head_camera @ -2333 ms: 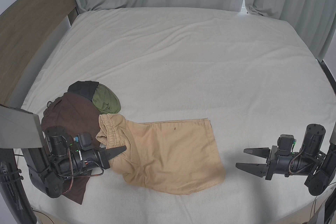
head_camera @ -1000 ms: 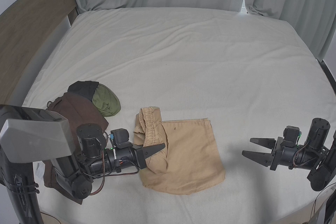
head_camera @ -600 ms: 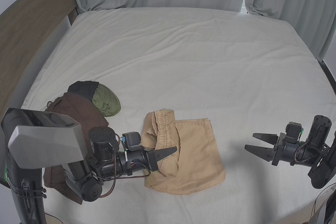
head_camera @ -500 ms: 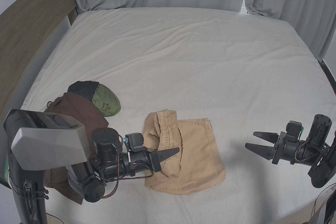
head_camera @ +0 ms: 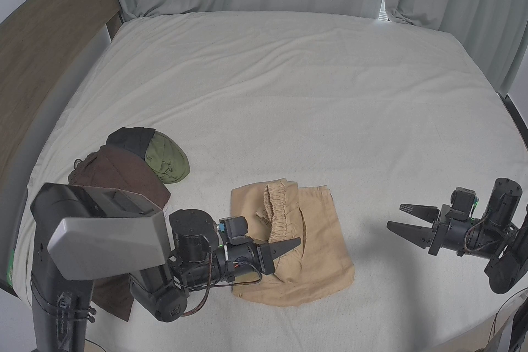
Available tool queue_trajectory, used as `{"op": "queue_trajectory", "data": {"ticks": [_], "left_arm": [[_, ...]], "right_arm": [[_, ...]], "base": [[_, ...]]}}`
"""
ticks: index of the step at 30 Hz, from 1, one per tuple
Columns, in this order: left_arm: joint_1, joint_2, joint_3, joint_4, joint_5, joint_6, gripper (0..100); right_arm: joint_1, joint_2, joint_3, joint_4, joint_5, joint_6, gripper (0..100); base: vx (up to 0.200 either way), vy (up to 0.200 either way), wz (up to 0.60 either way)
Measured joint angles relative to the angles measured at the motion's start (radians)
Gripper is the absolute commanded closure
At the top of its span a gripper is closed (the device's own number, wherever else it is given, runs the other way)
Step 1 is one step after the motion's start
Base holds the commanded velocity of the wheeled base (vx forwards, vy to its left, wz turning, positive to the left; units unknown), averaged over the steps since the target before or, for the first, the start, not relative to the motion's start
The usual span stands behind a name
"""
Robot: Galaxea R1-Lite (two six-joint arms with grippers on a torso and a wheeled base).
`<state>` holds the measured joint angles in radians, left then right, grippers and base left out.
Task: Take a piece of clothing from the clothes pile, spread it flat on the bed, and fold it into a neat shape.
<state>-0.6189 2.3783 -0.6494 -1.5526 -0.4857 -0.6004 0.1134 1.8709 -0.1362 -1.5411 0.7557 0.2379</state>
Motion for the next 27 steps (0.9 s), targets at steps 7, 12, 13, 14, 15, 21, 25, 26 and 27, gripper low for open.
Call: {"op": "queue_trajectory", "data": {"ticks": [7, 12, 13, 14, 15, 21, 25, 26, 27], "left_arm": [[-0.011, 0.057, -0.059, 0.0, 0.049, 0.0, 100], [-0.023, 0.081, -0.068, 0.0, 0.052, -0.002, 100], [-0.023, 0.084, -0.068, 0.0, 0.052, -0.002, 100], [-0.024, 0.089, -0.068, 0.0, 0.053, -0.001, 100], [-0.026, 0.091, -0.069, 0.0, 0.053, -0.001, 100], [-0.032, 0.112, -0.072, 0.0, 0.056, 0.002, 0], [-0.035, 0.119, -0.073, 0.0, 0.061, 0.003, 0], [-0.035, 0.12, -0.075, 0.0, 0.063, 0.003, 0], [-0.035, 0.121, -0.077, 0.0, 0.064, 0.003, 0]], "right_arm": [[-0.003, 0.0, -0.002, 0.0, 0.001, 0.0, 0], [-0.006, 0.0, -0.002, 0.0, 0.001, 0.0, 0], [-0.007, 0.0, -0.002, 0.0, 0.001, 0.0, 0], [-0.007, 0.0, -0.002, 0.0, 0.001, 0.0, 0], [-0.007, 0.0, -0.002, 0.0, 0.002, 0.0, 0], [-0.005, 0.0, -0.001, 0.0, 0.001, 0.0, 0], [-0.007, 0.0, -0.002, 0.0, 0.001, 0.0, 0], [-0.007, 0.0, -0.002, 0.0, 0.001, 0.0, 0], [-0.007, 0.0, -0.002, 0.0, 0.001, 0.0, 0]], "base": [[0.0, 0.0, 0.0], [0.0, 0.0, 0.0], [0.0, 0.0, 0.0], [0.0, 0.0, 0.0], [0.0, 0.0, 0.0], [0.0, 0.0, 0.0], [0.0, 0.0, 0.0], [0.0, 0.0, 0.0], [0.0, 0.0, 0.0]]}}
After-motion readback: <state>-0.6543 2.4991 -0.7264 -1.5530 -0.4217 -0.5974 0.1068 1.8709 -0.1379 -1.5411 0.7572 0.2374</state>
